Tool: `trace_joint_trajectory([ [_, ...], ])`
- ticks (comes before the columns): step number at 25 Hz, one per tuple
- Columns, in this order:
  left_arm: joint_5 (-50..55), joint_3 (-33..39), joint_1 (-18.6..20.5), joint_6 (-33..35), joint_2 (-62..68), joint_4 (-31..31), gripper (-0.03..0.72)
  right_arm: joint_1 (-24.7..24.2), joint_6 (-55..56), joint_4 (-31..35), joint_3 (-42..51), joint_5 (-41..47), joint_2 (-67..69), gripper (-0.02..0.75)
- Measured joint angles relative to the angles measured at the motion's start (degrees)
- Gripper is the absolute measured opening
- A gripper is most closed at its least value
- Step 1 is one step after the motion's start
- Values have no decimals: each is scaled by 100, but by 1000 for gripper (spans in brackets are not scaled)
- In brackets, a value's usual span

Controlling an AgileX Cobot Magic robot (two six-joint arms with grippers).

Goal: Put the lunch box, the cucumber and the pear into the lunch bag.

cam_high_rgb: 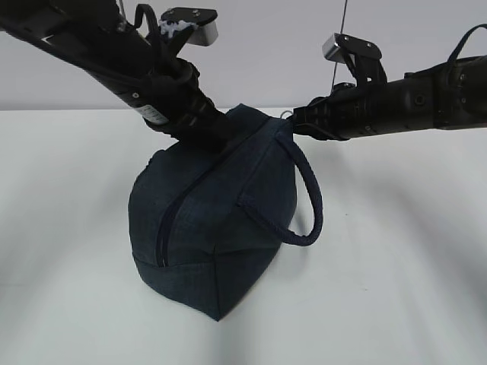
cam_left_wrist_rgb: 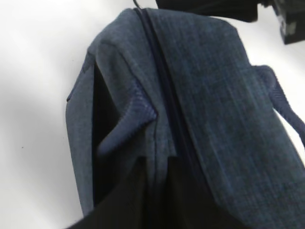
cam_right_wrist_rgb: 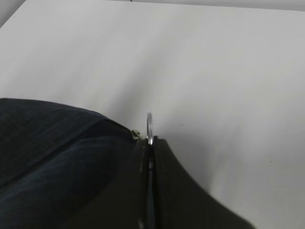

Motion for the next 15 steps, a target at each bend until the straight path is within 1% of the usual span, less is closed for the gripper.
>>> trace_joint_trajectory([
  [2, 0, 0, 0, 0, 6, -5, 13, 0, 0, 0, 0, 0, 0, 0],
  [5, 60, 0, 0, 0, 6, -5, 3, 0, -9, 14, 0, 0, 0, 0],
  [15, 406, 0, 0, -4, -346, 67, 3, -89, -26, 141, 0, 35, 0, 0],
])
